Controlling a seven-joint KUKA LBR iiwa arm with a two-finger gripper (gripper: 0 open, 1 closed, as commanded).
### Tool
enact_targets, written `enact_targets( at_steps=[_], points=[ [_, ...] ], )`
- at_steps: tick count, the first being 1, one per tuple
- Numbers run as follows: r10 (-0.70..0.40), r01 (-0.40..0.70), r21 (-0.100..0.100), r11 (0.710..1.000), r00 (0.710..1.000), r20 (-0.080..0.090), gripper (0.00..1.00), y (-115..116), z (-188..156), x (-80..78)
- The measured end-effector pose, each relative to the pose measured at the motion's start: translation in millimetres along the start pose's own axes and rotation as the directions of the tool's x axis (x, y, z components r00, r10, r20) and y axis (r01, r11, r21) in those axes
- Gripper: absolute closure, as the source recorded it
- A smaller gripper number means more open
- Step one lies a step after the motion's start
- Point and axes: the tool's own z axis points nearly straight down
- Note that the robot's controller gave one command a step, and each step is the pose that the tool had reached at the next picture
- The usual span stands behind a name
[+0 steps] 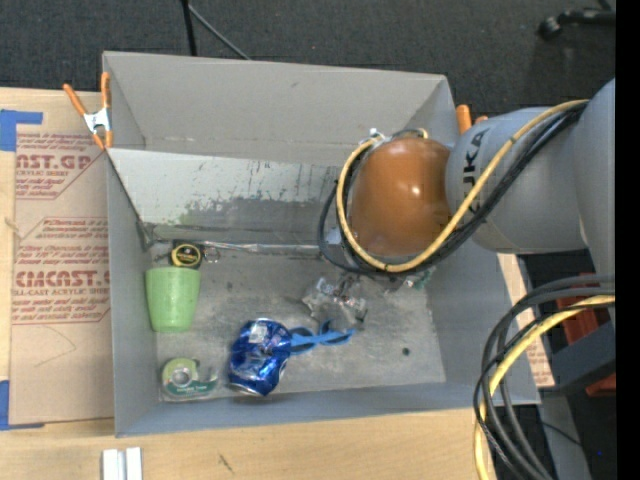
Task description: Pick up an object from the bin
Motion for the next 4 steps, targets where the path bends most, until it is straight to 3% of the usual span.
enact_targets(
  at_steps=[1,2,3,4],
  points=[
    [-0.183,0.183,0.0,0.983,0.983,0.002,1.0,25.4,-28.7,8.8],
    [-0.052,0.052,0.0,0.999,0.999,0.002,1.0,-4.4,-16.1,34.8],
    [-0.064,0.064,0.002,0.998,0.998,0.004,1.0,30.8,-64.1,28.8],
    [-0.016,0.016,0.004,1.0,1.0,0.007,1.0,41.0,-114.1,3.6]
  ],
)
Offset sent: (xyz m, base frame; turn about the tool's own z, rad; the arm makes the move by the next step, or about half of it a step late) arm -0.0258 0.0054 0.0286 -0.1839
